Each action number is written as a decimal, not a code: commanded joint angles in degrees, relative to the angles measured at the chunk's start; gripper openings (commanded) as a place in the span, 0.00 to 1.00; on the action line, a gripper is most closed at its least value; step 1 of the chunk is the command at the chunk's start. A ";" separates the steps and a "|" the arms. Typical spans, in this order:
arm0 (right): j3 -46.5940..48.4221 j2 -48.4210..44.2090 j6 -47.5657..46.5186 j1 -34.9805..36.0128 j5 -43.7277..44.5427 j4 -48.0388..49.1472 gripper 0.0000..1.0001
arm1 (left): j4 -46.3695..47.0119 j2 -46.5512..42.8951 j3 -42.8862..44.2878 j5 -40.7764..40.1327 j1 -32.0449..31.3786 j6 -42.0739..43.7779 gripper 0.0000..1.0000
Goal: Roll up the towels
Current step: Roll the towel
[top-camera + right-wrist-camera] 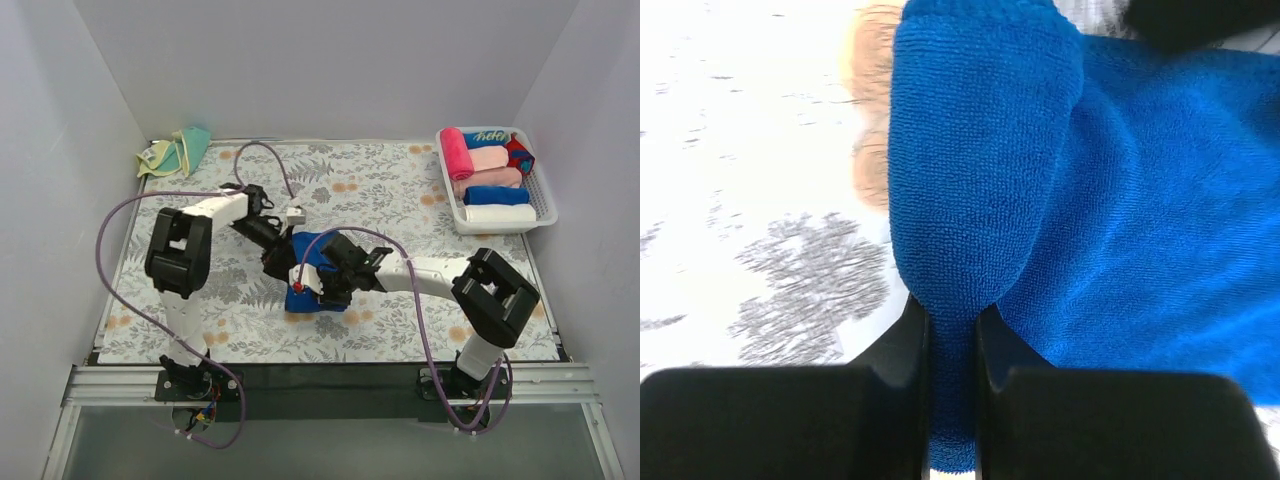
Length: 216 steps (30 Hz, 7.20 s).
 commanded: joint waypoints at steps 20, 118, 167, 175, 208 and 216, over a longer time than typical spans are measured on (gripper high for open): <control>26.34 32.09 5.88 -14.28 -41.98 -35.47 0.01 | 27.40 -60.31 -26.97 -24.23 8.77 -0.88 0.98; -3.35 -0.49 2.18 3.91 1.08 -0.30 0.01 | -1.96 8.35 3.60 -4.57 -3.83 8.17 0.33; 40.51 47.32 2.98 -14.99 -45.95 -49.01 0.01 | 56.22 -58.92 -54.93 -44.02 -32.92 2.01 0.69; 41.30 48.12 3.76 -15.78 -46.66 -49.89 0.02 | 58.17 -49.51 -55.11 -49.13 -34.42 3.08 0.31; 19.16 -5.14 12.03 -23.71 -14.15 -24.33 0.58 | -3.71 6.29 -2.39 -5.63 -1.73 13.35 0.15; 12.04 -6.38 9.92 -6.14 1.76 -8.96 0.63 | -7.05 15.96 7.20 -7.47 -0.84 14.93 0.19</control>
